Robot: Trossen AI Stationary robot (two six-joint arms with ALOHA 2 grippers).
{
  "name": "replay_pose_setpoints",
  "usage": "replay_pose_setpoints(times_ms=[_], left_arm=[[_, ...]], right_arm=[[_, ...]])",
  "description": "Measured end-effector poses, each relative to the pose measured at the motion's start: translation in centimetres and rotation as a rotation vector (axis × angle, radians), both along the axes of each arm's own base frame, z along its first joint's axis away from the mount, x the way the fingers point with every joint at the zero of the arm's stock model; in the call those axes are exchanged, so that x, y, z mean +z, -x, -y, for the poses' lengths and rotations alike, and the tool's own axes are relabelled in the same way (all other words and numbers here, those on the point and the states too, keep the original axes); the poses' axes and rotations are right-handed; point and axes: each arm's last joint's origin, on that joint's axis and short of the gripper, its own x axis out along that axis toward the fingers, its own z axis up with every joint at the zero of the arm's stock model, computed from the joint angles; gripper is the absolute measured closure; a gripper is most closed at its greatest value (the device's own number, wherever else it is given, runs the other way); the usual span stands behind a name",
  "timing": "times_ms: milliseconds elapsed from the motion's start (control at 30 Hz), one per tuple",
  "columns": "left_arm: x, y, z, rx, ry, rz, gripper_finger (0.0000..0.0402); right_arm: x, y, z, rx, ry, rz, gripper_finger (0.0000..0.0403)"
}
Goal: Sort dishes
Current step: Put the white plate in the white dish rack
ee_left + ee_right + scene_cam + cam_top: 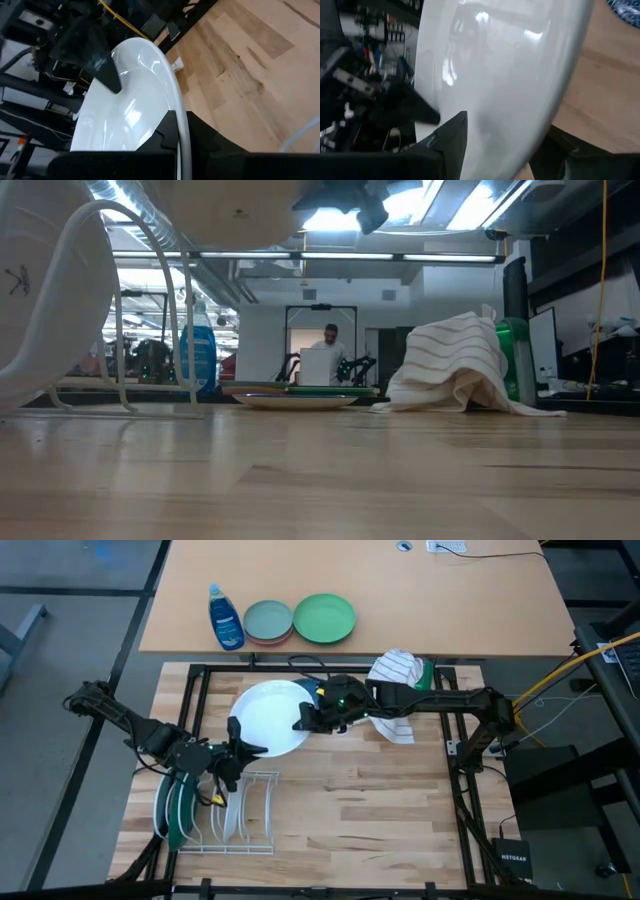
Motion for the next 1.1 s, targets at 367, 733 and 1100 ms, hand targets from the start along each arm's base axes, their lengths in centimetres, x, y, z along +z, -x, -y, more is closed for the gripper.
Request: replay_pose_setpoints(times_ms=[367, 733, 1100], left_arm=[[0.1, 0.0, 0.0, 0.042, 0.079, 0.031, 0.04], [0.9, 1.1, -0.7, 0.172, 0.33, 0.166, 0.04], [4.9, 4.2, -2.4, 0.377, 0.644, 0.505, 0.0401]], right_arm=[[0.3, 0.5, 2.7, 0.05, 0.128, 0.031, 0.0221], [1.7, 1.5, 3.1, 0.117, 0.304, 0.086, 0.0221], [2.1, 2.1, 3.0, 0.206, 0.456, 0.093, 0.0221]])
